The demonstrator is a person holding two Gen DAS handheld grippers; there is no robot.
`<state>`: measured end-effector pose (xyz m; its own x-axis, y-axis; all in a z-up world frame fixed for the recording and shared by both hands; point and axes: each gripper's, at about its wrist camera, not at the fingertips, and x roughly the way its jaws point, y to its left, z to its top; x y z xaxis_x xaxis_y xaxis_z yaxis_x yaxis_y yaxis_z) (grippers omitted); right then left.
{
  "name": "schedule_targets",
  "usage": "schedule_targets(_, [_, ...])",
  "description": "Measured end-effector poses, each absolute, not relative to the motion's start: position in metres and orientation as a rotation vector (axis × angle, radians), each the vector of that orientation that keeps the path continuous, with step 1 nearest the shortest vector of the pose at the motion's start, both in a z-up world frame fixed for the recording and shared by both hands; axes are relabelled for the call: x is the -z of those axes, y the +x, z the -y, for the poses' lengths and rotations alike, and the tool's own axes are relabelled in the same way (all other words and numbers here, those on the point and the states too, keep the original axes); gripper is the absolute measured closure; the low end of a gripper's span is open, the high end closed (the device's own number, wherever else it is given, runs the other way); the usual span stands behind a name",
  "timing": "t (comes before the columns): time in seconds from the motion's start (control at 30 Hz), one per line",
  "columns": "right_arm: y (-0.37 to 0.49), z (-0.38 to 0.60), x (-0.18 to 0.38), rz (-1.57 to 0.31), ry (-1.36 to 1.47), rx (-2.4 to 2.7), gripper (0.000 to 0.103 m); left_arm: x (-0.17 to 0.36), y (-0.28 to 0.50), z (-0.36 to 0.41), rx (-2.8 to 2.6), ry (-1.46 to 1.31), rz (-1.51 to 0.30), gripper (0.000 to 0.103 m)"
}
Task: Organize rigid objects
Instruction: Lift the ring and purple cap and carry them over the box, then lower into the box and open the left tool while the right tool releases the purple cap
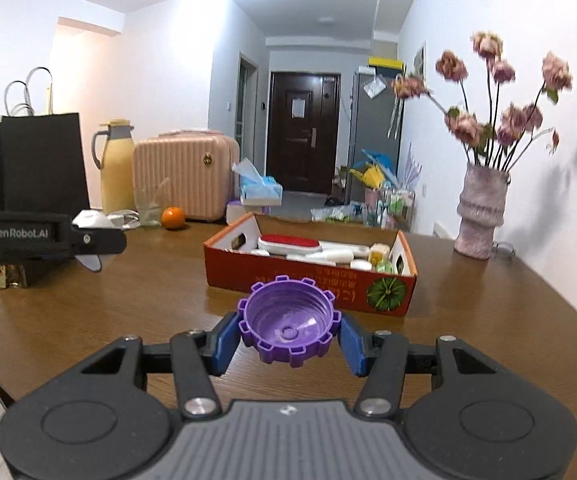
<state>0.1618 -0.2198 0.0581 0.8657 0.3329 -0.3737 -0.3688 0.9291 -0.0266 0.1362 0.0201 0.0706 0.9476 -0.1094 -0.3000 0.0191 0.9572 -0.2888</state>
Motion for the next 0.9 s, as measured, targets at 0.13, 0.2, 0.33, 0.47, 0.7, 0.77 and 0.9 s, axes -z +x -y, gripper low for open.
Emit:
schedule_targets(0.13, [0.143,0.213,-0.065,-0.353,-0.117,-0.366,0.05,-0.075,0.114,-0.027,0.077,-0.292,-0.283,0.06])
schedule_targets(0.2, [0.137,0.21,-0.067,-0.345,-0.125,-0.379,0.05,-0.077,0.111,-0.03,0.092,-0.292,-0.273,0.06])
schedule_targets(0.33, [0.14,0.205,-0.066,-0.342,-0.141,-0.381,0.05,-0.075,0.115,-0.033,0.094,-0.3,-0.28,0.06])
schedule_targets(0.47, [0.15,0.203,-0.065,-0.34,-0.14,-0.38,0.05,-0.068,0.125,-0.037,0.08,-0.299,-0.299,0.06])
schedule_targets(0.7, [0.194,0.204,-0.062,-0.348,-0.15,-0.354,0.05,-0.056,0.178,-0.043,0.077,-0.298,-0.375,0.06])
schedule_targets(0.77, [0.211,0.206,-0.063,-0.349,-0.151,-0.35,0.05,-0.062,0.201,-0.045,0.109,-0.308,-0.382,0.06])
schedule_targets(0.9, [0.247,0.208,-0.069,-0.338,-0.158,-0.355,0.05,-0.078,0.251,-0.041,0.142,-0.267,-0.373,0.06])
